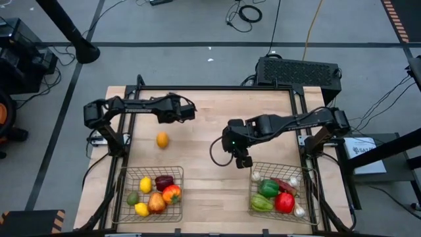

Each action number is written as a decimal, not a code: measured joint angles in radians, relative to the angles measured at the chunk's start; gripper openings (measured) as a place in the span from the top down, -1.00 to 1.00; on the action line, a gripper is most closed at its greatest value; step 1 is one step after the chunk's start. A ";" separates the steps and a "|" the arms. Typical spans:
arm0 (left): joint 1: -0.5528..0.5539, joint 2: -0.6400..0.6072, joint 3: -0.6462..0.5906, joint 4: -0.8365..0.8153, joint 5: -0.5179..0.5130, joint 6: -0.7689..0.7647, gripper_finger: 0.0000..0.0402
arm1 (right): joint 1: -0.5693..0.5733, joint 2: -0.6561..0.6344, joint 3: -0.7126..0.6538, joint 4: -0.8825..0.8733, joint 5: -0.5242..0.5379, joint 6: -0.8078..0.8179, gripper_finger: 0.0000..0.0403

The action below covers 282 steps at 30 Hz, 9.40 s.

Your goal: Sort produce into baskets

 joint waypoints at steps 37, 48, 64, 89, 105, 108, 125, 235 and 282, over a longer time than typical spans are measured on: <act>0.169 0.000 -0.323 0.556 0.171 0.144 -0.88 | 0.020 0.001 0.000 0.070 0.003 -0.020 0.24; 0.177 0.000 -0.323 0.591 0.186 0.150 -0.37 | 0.020 0.001 0.000 0.070 0.003 -0.021 0.24; 0.119 -0.022 -0.293 0.490 0.187 0.244 -0.09 | 0.020 0.001 0.000 0.069 0.003 -0.018 0.24; -0.863 -0.596 -0.278 0.386 0.486 -0.165 -0.09 | 0.024 0.001 0.000 0.079 0.002 0.086 0.24; -1.175 -0.392 -0.279 0.677 0.472 -0.158 -0.18 | 0.024 0.002 -0.018 0.138 0.076 0.148 0.24; -1.176 -0.358 -0.279 0.675 0.472 -0.185 -0.35 | 0.024 0.002 -0.018 0.156 0.076 0.164 0.24; -0.977 -0.526 -0.114 0.304 0.110 -0.011 -0.88 | 0.052 0.002 -0.018 0.229 0.076 0.164 0.24; -1.349 -0.254 0.057 -0.205 0.350 -0.747 -0.43 | 0.100 0.002 -0.018 0.010 0.304 0.318 0.24; -0.789 -0.384 -0.045 0.807 -0.011 1.148 0.91 | 0.248 -0.323 -0.321 0.614 0.224 -0.077 1.00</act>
